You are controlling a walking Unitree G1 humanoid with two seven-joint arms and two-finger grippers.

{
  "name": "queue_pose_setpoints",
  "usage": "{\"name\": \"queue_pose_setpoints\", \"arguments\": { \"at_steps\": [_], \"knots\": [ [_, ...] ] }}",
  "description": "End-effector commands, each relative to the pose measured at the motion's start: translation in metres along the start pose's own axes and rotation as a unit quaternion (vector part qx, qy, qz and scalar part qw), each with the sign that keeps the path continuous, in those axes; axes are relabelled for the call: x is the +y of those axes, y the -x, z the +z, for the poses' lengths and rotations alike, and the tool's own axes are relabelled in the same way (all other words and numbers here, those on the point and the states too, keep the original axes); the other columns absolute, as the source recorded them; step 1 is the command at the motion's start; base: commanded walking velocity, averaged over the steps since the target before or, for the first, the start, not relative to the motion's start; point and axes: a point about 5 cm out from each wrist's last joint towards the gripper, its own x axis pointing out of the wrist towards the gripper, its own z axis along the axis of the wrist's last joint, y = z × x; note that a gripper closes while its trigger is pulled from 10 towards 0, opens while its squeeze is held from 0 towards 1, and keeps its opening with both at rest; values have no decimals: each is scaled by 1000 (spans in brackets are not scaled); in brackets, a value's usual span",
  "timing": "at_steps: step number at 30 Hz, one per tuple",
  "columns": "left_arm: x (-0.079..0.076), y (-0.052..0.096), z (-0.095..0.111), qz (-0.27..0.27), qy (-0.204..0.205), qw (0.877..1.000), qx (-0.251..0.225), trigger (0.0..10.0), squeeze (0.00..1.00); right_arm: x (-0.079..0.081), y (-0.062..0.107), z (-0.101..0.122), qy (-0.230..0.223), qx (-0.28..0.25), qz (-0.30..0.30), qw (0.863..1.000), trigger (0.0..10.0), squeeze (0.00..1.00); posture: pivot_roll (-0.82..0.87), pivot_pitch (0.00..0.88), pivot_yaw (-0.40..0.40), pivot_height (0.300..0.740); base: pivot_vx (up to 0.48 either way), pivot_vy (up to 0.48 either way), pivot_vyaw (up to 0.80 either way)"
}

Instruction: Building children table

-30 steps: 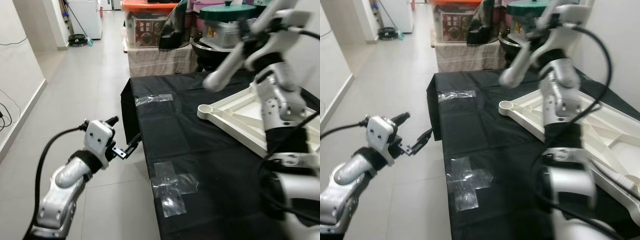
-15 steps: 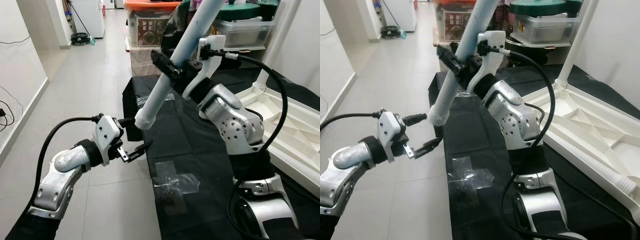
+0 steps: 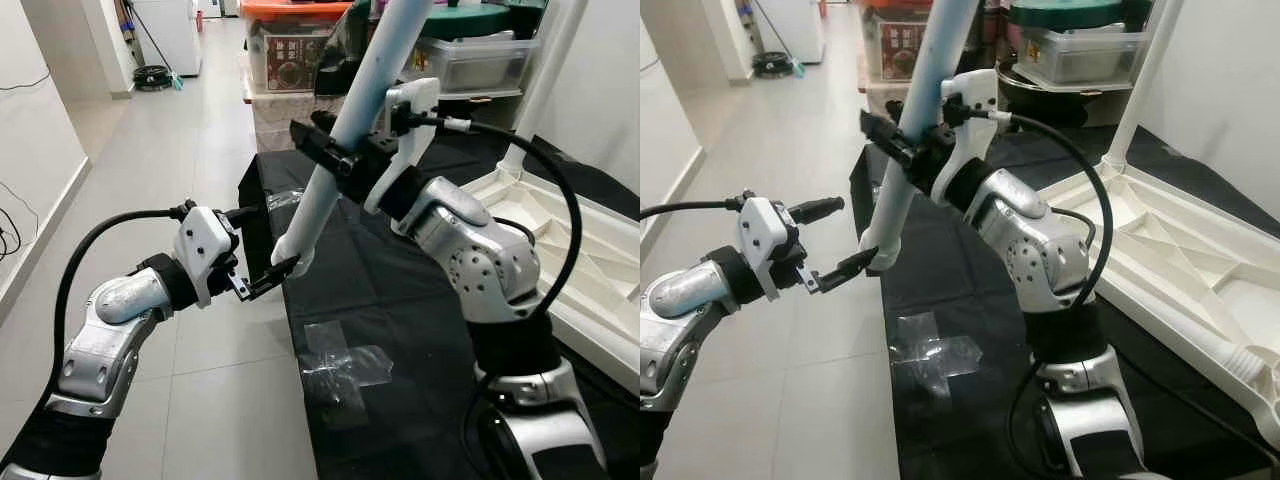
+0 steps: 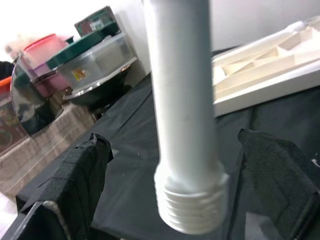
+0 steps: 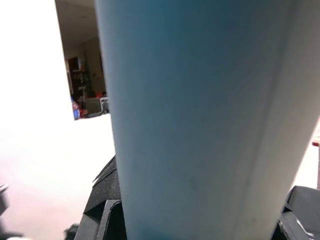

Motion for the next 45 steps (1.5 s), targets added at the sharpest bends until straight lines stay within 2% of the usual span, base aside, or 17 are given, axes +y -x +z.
{"name": "queue_pose_setpoints", "arguments": {
  "at_steps": [1,3,4,6,10,13,15,18,19,27,33,34,35,38,40,42,45],
  "knots": [
    [1,-3,-1,-5,-5,1000,4,10000,0,10,0,2,2,-1,26,1000,10000,0,14,0,-15,740,0,0,0],
    [1,-5,-8,-8,8,1000,10,10000,0,15,-1,6,-4,-10,38,999,10000,0,8,0,-9,740,0,0,0],
    [1,-10,-17,-14,34,999,18,10000,0,23,-2,11,-12,-25,56,998,10000,0,0,0,-3,740,0,0,0],
    [0,-11,-19,-17,45,999,19,10000,0,26,-2,13,-15,-29,62,998,10000,0,0,0,-3,740,0,0,0],
    [-8,-24,-24,-44,97,994,11,10000,0,33,-2,16,-21,-40,83,996,10000,0,7,0,-9,740,0,0,0],
    [-13,-29,-27,-60,101,993,14,10000,0,36,-1,16,-24,-43,88,995,10000,0,8,0,-11,740,0,0,0],
    [-24,-43,-33,-96,117,988,19,10000,0,43,-1,14,-30,-46,105,993,10000,0,5,0,-8,740,0,0,0],
    [-31,-52,-35,-122,119,985,20,10000,0,47,0,13,-31,-44,114,992,10000,0,-5,0,0,740,0,0,0],
    [-33,-55,-34,-135,115,984,19,0,0,47,0,12,-29,-39,112,992,10000,0,-10,0,6,740,0,0,0],
    [-39,-54,-39,-159,86,983,40,0,0,43,3,9,-22,-31,99,994,10000,0,-11,0,8,740,0,0,0],
    [-41,-46,-45,-157,87,982,56,0,0,42,2,7,-22,-28,93,995,10000,0,-1,0,4,740,0,0,0],
    [-42,-45,-45,-153,86,983,57,0,0,40,2,6,-27,-27,88,995,10000,1000,5,0,-2,740,0,0,0],
    [-41,-44,-45,-145,81,984,59,10000,0,38,2,5,-35,-28,83,996,10000,1000,6,0,-4,740,0,0,0],
    [-40,-43,-45,-139,77,985,60,10000,0,37,3,4,-40,-29,79,996,10000,1000,6,0,-4,740,0,0,0],
    [-33,-40,-42,-94,75,991,51,10000,0,29,8,-1,-48,-30,63,996,10000,1000,11,0,-9,740,0,0,0],
    [-33,-40,-42,-94,75,991,51,10000,0,29,8,-1,-48,-30,63,996,10000,1000,11,0,-9,740,0,0,0],
    [-17,-32,-42,22,100,994,36,10000,0,13,22,-4,-70,-44,23,996,10000,1000,12,0,-14,740,0,0,0]
  ]
}}
